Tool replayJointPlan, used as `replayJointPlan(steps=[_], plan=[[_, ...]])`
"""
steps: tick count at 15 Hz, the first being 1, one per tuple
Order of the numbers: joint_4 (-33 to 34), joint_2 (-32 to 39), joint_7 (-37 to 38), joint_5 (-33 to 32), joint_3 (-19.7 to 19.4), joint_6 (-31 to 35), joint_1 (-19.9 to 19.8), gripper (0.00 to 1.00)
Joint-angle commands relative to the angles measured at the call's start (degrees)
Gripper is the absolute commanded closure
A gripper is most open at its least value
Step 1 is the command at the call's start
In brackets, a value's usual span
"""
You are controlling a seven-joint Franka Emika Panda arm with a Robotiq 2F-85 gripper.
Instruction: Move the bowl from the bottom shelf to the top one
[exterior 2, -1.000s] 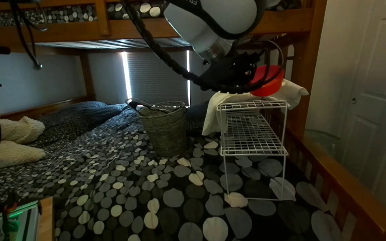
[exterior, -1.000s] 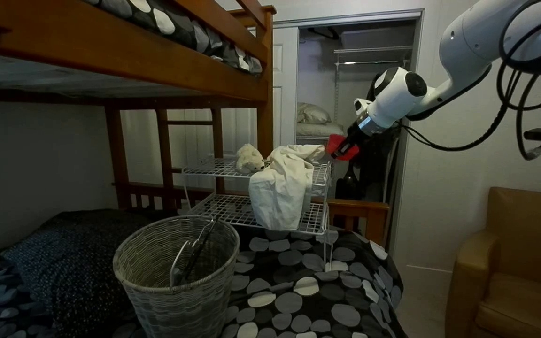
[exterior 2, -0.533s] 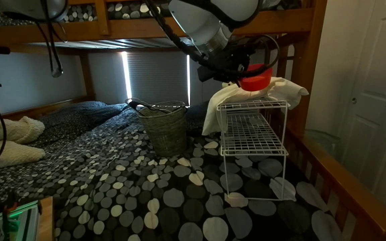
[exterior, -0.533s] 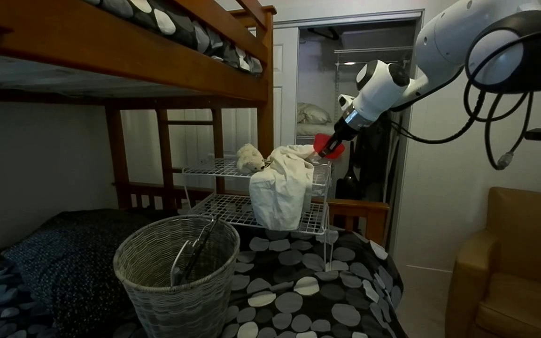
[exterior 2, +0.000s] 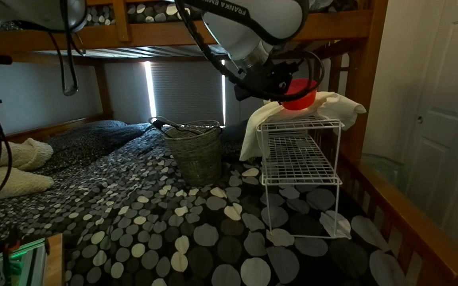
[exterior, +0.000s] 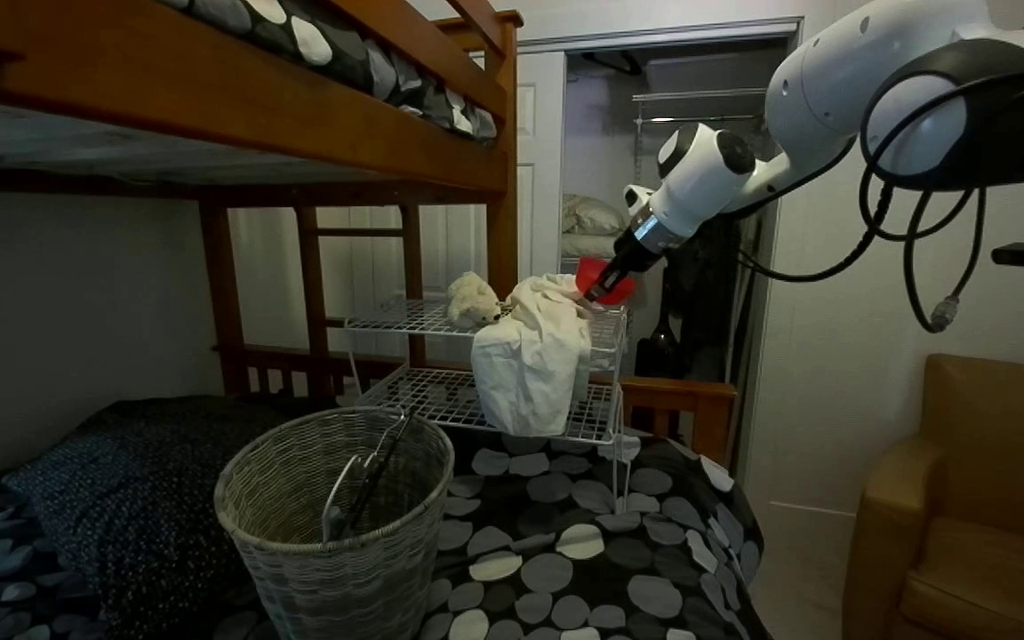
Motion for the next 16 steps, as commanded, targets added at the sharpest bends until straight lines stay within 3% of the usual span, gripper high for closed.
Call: replayJointPlan(steps=[1,6,8,10,16], plan=[[2.7,3.3,-1.5,4.0,2.3,-2.0,-1.7,0.98],[3.2,6.0,5.2,-0.5,-3.7,-8.3,2.7,0.99],[3.9,7.8,7.6,-1.4,-6.6,-8.0,4.2,0.99],[4.8,9.2,8.6,-1.6,-8.4,-6.2,5.1,0.69],[5.2,7.1,7.9,-1.0,-8.9,-4.0,6.4,0.25]])
